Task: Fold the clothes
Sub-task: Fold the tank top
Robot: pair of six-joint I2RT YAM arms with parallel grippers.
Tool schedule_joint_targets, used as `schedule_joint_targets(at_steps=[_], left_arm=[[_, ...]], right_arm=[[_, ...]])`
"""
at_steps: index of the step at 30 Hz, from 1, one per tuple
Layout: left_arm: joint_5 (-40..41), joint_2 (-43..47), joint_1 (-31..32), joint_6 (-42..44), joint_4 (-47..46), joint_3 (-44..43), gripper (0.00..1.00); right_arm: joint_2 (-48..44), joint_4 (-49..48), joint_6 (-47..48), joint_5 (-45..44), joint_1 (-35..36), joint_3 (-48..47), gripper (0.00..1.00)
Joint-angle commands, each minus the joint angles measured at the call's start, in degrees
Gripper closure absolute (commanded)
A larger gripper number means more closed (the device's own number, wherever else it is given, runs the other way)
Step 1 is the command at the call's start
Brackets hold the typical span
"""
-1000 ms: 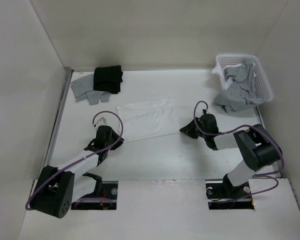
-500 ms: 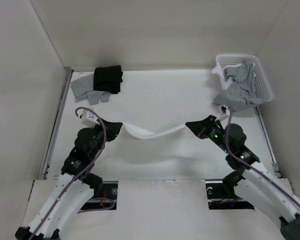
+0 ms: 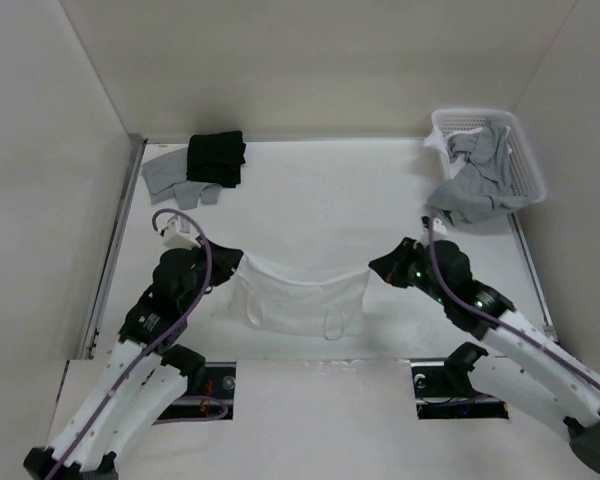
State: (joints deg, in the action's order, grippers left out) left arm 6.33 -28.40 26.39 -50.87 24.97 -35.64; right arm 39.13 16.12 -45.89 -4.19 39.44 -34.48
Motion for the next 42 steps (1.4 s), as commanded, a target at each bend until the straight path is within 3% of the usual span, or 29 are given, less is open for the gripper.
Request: schedule_joint_targets(at_steps=[1,5,8,12,17,24,30,36,39,42], left_arm=[[-0.3,-9.8,-5.4,1.7,-8.9,5.4,0.96],[-6.5,-27.3,-14.5,2.0,-27.6,7.2,0.96],[-9.0,-39.6,-17.6,0.9,-37.1,3.7,0.96],[-10.0,-45.8,-18.1,-1.7,-43.7,1.1,0.96],[-10.4,-41.4,-16.9,-1.4,-43.8,2.8,0.96],[-10.6,-28.2,-15.2,-1.2,-38.8,13.7,0.95],[-10.1,-19.0,-14.5,-1.9,-34.6,21.0,0.94],[-9.8,-19.5,-15.7,-2.0,-35.5,26.0,0.93],[-9.5,-21.6,-16.2,-2.5,-37.4,27.3,0.88],[-9.4,-21.9,-17.7,-2.8,-38.1,27.7,0.73]], right_arm=[[11.0,-13.1,1.6,6.5,-7.2,2.0,0.95],[26.7,-23.7,2.2,12.6,-14.8,-1.2,0.96],[37.5,-26.8,3.1,14.5,-18.3,-6.5,0.96],[44.5,-26.8,3.8,17.0,-21.8,-12.4,0.96],[39.4,-26.2,4.4,16.4,-21.8,-9.3,0.95],[27.6,-27.3,2.4,13.3,-19.5,6.5,0.94],[21.4,-26.1,0.6,11.3,-16.9,12.5,0.92],[21.0,-25.5,-0.9,8.8,-13.3,15.5,0.90],[21.9,-25.5,-1.9,8.5,-12.0,16.3,0.83],[21.7,-24.4,-2.3,8.4,-10.9,15.9,0.66]])
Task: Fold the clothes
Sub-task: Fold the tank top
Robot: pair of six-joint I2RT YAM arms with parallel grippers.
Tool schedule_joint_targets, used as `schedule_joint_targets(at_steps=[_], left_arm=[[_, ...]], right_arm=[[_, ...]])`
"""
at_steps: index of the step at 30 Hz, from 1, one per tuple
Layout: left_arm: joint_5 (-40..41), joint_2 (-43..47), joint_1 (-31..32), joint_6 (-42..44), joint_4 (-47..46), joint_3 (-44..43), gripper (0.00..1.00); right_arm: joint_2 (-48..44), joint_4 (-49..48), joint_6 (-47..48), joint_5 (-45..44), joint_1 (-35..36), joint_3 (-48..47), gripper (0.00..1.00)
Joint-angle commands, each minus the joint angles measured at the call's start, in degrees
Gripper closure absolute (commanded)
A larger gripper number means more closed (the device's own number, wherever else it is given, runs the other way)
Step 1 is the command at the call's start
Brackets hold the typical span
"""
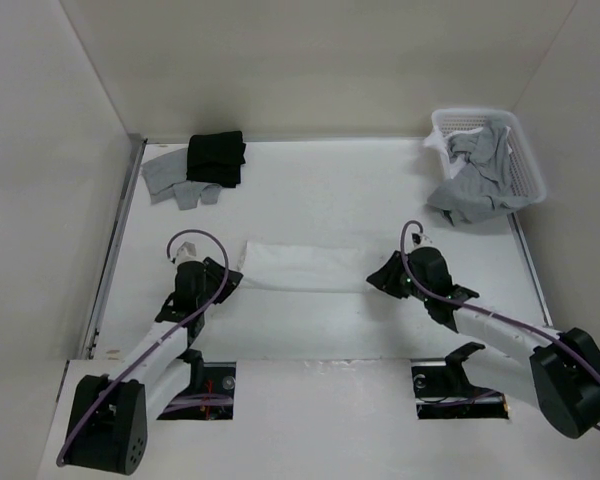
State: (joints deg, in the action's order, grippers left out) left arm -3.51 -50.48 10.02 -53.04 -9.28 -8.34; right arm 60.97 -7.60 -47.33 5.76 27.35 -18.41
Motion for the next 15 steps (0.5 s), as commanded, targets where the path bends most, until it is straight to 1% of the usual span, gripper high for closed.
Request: schedule_joint_targets(at_steps=[1,4,7,10,12,13,15], left_arm=[[0.2,0.7,-1.9,-0.7,-3.8,0.3,0.70],[0.0,3.4,-2.7,-0.1,-3.2,-1.8,0.69],[0.4,2.9,0.2,0.4,-3.2,-4.9,0.70],[2.1,-0.6,6.3,0.2,-5.4,-7.4,0.70],[5.1,-4.6,10.7,0.3,-8.9,-8.5,0.70],[6.0,-7.2,12.2,0.2,-11.1,-9.1,0.70],[6.2,-12.4,13.0,0.1,-15.4,-10.4,0.70]], right_arm=[[-0.6,-0.4,-0.8,-2.0,1.3,-0.3,0.60],[-1.4,-1.2,-0.2,-3.0,1.3,-0.9,0.49],[2.6,-3.6,1.1,-1.7,0.8,-3.3,0.45],[9.0,-7.3,1.5,0.9,0.5,-5.0,0.44],[13.8,-11.1,0.8,2.8,-0.3,-5.8,0.45],[15.5,-12.3,0.6,3.1,-0.5,-5.9,0.45],[19.3,-15.2,-0.8,3.8,-1.2,-6.5,0.48]])
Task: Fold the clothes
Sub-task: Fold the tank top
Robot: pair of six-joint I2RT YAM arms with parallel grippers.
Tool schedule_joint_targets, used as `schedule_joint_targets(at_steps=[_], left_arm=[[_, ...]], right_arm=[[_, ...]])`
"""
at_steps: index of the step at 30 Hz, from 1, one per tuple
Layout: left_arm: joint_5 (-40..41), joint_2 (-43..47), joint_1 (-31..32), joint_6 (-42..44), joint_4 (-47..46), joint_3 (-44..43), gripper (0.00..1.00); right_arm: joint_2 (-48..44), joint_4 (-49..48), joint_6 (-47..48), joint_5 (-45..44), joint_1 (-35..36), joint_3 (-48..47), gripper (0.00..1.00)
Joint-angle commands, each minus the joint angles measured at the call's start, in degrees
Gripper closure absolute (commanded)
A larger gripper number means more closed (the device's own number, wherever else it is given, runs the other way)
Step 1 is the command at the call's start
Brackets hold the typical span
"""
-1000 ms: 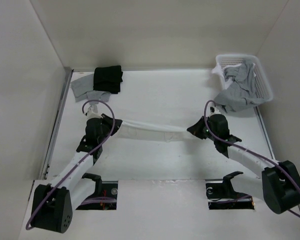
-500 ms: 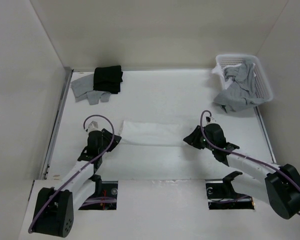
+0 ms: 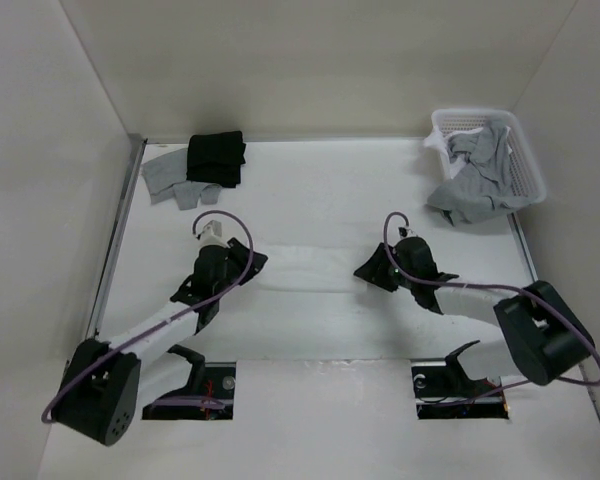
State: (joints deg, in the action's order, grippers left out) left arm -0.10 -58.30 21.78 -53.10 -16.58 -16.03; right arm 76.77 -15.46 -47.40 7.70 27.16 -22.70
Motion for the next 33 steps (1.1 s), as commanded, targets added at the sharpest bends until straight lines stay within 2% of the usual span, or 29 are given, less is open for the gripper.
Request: schedule_joint_targets(at_steps=[1,7,13,18,23,28,30,33], left_arm=[[3.2,-7.2,1.2,0.2,-10.4,-3.0,0.70],[2.6,-21.4,-6.0,-1.0,-24.4,-3.0,0.73],[1.7,-27.7,-8.5,-2.4,-31.5,-1.5,0.73],[-3.1,-30.2,-7.9,-4.6,-37.3,0.4,0.71],[-3.9,-23.9,-2.6,-6.0,-37.6,3.6,0.68],[-3.7,-15.1,-1.8,-6.6,-31.2,5.2,0.66],[-3.9,-12.7,-2.2,-6.1,-28.6,4.8,0.65],[-4.3,-10.3,-2.5,-6.0,-26.5,3.9,0.65]], right_arm=[[5.0,-8.6,-1.5,2.0,-1.1,-2.3,0.49],[10.5,-16.2,-6.7,1.1,-1.3,-0.2,0.62],[11.7,-24.3,-10.3,2.0,-4.2,3.7,0.87],[6.7,-23.9,-10.7,2.6,-5.2,6.4,0.94],[-6.5,-13.7,-10.5,-1.6,-4.9,9.5,0.95],[-21.2,6.5,-4.6,-8.9,-1.0,3.8,0.93],[-22.5,12.9,-1.8,-11.9,1.9,-1.4,0.93],[-19.4,17.5,1.2,-14.5,6.6,-9.2,0.93]])
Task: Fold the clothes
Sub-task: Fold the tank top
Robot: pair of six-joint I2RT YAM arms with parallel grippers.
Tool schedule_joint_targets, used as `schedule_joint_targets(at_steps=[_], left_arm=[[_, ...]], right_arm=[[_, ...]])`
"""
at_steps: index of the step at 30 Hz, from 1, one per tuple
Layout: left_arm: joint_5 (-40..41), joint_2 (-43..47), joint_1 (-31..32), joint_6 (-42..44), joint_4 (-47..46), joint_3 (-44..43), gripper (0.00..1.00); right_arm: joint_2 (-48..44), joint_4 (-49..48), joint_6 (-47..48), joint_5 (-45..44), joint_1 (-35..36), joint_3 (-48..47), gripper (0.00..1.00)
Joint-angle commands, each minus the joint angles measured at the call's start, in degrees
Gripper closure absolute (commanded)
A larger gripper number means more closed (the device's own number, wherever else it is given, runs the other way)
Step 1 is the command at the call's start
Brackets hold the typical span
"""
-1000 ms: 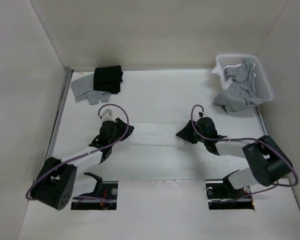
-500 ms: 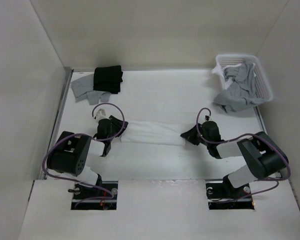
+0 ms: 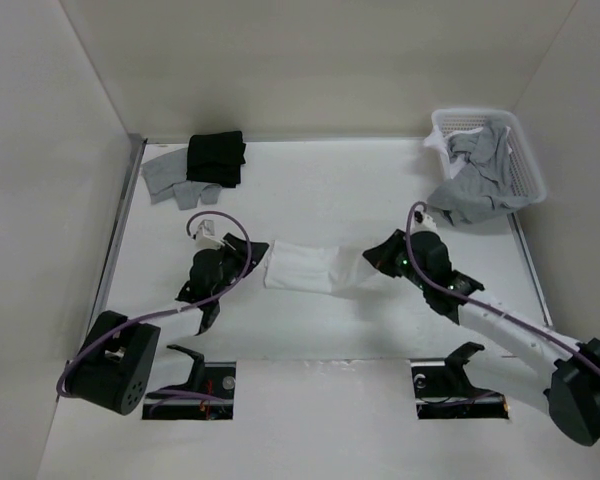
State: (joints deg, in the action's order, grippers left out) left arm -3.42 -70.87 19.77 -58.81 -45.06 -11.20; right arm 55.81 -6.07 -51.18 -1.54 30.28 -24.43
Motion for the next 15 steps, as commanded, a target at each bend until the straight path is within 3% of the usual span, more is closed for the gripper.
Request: schedule_joint_targets(at_steps=[1,12,15], left_arm=[[-1.1,2.9,-0.5,-0.2,2.5,-1.2,0.65],[-2.7,10.6,-3.7,0.5,8.8,-2.2,0.65],[-3.2,14.0,-5.7,0.7,10.2,-1.5,0.65]], right_arm=[[4.0,9.3,6.0,-5.7,5.3,-10.5,0.93],[39.1,18.3,10.0,-8.2,20.8,-43.7,0.92],[47.8,20.3,9.9,-8.4,24.2,-52.6,0.77]])
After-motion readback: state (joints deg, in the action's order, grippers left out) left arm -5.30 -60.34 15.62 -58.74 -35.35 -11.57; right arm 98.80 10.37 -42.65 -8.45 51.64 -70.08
